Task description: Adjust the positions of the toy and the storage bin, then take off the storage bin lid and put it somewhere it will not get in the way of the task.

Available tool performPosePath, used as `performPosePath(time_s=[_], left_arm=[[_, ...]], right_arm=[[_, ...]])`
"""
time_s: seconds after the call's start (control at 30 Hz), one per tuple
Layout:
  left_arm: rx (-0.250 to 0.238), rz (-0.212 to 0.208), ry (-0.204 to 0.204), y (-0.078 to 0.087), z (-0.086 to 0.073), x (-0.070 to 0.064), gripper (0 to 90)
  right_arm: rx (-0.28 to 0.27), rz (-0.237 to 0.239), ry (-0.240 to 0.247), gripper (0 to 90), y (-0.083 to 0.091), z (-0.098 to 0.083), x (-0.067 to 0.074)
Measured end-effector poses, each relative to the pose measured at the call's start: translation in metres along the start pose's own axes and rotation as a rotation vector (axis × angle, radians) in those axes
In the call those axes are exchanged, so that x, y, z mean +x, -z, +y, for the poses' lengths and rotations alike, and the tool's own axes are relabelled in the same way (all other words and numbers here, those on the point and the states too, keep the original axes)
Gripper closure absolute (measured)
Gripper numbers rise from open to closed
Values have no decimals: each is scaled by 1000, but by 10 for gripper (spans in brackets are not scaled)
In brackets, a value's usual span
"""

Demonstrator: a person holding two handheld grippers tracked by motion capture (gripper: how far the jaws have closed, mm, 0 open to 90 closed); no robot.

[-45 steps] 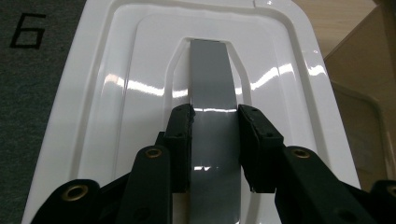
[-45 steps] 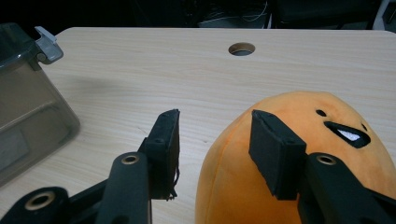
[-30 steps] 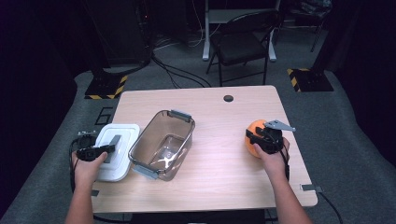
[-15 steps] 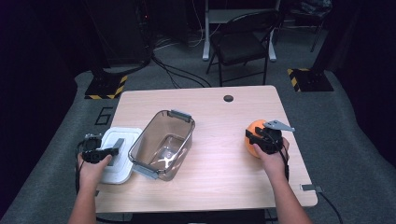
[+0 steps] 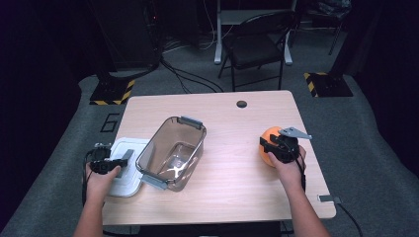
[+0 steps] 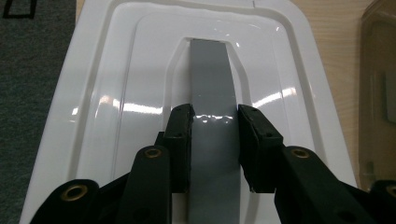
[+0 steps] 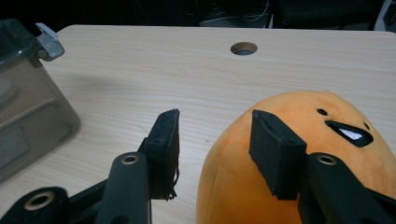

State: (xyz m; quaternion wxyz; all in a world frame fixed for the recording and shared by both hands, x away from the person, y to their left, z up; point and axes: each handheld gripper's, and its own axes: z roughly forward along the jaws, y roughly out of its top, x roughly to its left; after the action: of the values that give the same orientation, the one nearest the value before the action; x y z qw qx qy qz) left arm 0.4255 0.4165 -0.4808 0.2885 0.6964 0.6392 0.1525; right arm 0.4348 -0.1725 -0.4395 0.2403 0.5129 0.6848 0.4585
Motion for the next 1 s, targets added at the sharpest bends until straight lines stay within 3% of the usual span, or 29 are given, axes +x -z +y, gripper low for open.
performPosePath(time_s=[1.0], left_arm=[[39,7,-18,-10,-4,-4,660]], right_arm=[[-1,0,0,520,1,-1,0]])
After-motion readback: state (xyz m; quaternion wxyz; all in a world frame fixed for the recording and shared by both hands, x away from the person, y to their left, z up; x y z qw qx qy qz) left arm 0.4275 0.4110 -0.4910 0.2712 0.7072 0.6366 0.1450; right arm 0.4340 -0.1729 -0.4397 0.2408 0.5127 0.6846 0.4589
